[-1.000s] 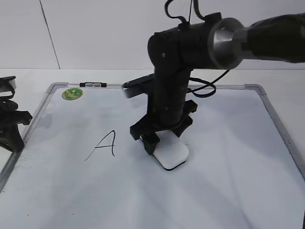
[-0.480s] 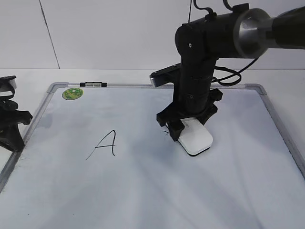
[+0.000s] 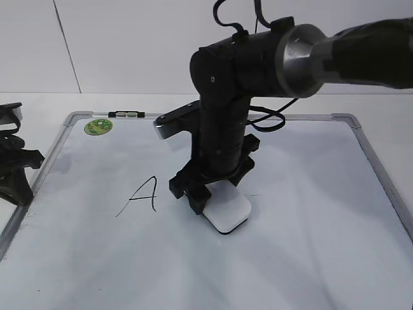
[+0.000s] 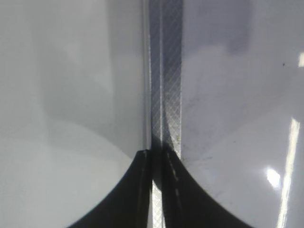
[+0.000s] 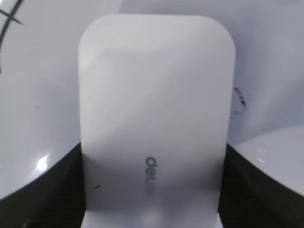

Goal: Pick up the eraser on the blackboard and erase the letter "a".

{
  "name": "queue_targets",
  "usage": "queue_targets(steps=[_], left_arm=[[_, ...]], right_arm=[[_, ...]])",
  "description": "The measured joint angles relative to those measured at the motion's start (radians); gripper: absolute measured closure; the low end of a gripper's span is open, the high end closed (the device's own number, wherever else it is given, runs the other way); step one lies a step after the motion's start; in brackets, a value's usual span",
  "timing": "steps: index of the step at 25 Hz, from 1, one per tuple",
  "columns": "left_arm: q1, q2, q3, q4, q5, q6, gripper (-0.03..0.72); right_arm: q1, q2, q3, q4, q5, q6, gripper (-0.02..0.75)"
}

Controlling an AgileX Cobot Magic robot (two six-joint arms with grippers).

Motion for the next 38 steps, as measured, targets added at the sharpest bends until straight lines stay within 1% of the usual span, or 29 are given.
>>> queue_targets(steps=[5, 8, 11, 18, 21, 24, 29, 38], left_arm=[[0.000, 0.000, 0.000, 0.000, 0.000, 0.000, 0.653], [0.000, 0.000, 0.000, 0.000, 0.000, 0.000, 0.653], [0.000, 0.000, 0.000, 0.000, 0.000, 0.000, 0.653], [0.000, 0.000, 0.000, 0.000, 0.000, 0.000, 0.653], [0.000, 0.000, 0.000, 0.000, 0.000, 0.000, 0.653], [0.000, 0.000, 0.000, 0.000, 0.000, 0.000, 0.653], [0.000, 0.000, 0.000, 0.000, 0.000, 0.000, 0.653], [0.000, 0.000, 0.000, 0.000, 0.000, 0.000, 0.653]], right_arm=[[0.014, 0.000, 0.000, -0.001, -0.018, -0.008, 0.169], [-0.004, 0.000, 0.000, -0.053, -0.020, 0.000, 0.169], [-0.032, 0.000, 0.000, -0.108, -0.022, 0.018, 0.169], [-0.134, 0.000, 0.000, -0.123, -0.024, 0.024, 0.169], [-0.159, 0.000, 0.000, -0.131, -0.024, 0.025, 0.169], [-0.159, 0.000, 0.000, -0.124, -0.024, 0.025, 0.169], [-0.125, 0.005, 0.000, -0.052, -0.018, -0.013, 0.169], [0.022, 0.008, -0.002, -0.036, -0.010, -0.033, 0.169]])
